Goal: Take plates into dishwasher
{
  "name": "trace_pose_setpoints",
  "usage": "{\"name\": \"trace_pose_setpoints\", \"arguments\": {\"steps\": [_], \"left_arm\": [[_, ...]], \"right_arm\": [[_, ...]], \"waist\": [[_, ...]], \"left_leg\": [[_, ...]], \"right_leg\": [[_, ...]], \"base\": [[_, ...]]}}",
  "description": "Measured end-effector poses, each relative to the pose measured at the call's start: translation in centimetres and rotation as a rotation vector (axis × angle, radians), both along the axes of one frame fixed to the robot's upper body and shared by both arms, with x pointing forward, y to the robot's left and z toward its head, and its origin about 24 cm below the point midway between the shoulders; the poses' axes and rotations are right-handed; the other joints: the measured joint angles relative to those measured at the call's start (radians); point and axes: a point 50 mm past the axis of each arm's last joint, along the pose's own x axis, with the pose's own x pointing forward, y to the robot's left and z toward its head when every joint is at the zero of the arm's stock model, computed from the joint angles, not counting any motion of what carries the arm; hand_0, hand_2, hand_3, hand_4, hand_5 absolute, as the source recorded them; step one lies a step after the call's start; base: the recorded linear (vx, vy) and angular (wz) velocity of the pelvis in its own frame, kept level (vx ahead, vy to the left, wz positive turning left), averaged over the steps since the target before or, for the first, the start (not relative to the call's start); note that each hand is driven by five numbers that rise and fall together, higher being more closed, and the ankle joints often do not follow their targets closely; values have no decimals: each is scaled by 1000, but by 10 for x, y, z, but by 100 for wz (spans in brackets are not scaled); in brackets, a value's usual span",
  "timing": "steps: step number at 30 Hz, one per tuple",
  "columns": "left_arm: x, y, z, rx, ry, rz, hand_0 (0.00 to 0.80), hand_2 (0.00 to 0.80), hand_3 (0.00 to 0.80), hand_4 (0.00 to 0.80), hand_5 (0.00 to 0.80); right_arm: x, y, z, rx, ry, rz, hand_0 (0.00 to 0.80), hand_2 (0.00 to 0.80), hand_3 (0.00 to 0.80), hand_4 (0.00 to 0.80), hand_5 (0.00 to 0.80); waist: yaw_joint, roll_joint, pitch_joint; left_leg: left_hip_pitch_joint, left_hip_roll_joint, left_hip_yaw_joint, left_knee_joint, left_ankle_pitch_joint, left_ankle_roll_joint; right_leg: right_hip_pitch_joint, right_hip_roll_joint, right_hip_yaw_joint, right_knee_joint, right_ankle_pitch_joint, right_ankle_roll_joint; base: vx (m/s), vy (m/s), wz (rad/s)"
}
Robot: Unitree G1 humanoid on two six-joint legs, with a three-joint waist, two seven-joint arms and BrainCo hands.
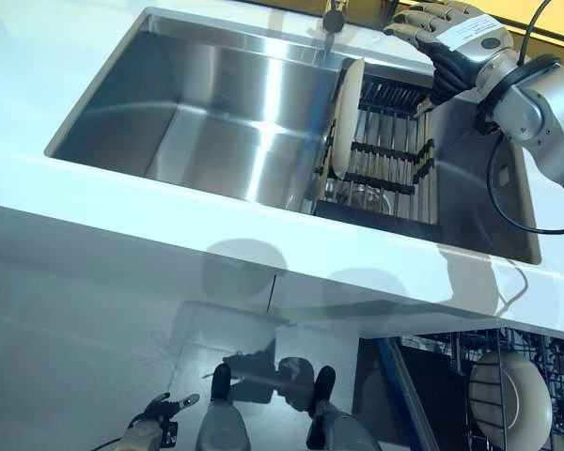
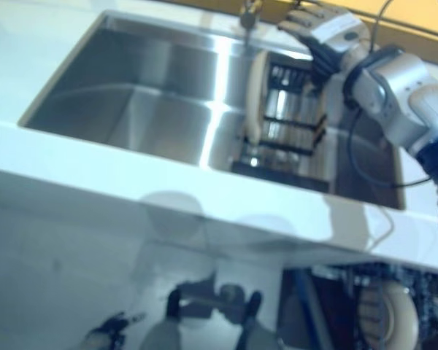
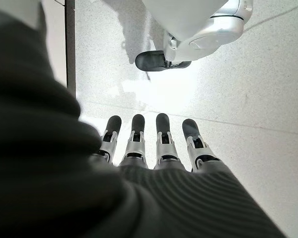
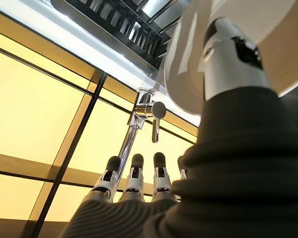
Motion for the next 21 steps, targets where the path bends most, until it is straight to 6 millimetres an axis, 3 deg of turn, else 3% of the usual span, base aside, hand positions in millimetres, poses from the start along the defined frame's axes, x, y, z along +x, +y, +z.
{"name": "trace_pose_setpoints", "arguments": {"steps": [6,13,21], "left_arm": [[0,0,0,0,-1,0,0,0,0,0,0],[1,0,0,-7,-16,25,0,0,0,0,0],[2,0,1,-10,-29,29,0,0,0,0,0]], "right_arm": [[-4,10,1,-31,-31,44,0,0,0,0,0],[-11,26,0,-195,-116,81,0,0,0,0,0],[-16,35,5,-218,-143,117,0,0,0,0,0]], "waist": [[2,-2,4],[2,-6,6],[6,-11,9]], "left_leg": [[0,0,-1,0,0,0],[0,0,-1,0,0,0],[-2,0,-4,0,0,0]], "right_leg": [[0,0,0,0,0,0],[0,0,0,0,0,0],[0,0,-2,0,0,0]], "base": [[0,0,0],[0,0,0],[0,0,0]]}}
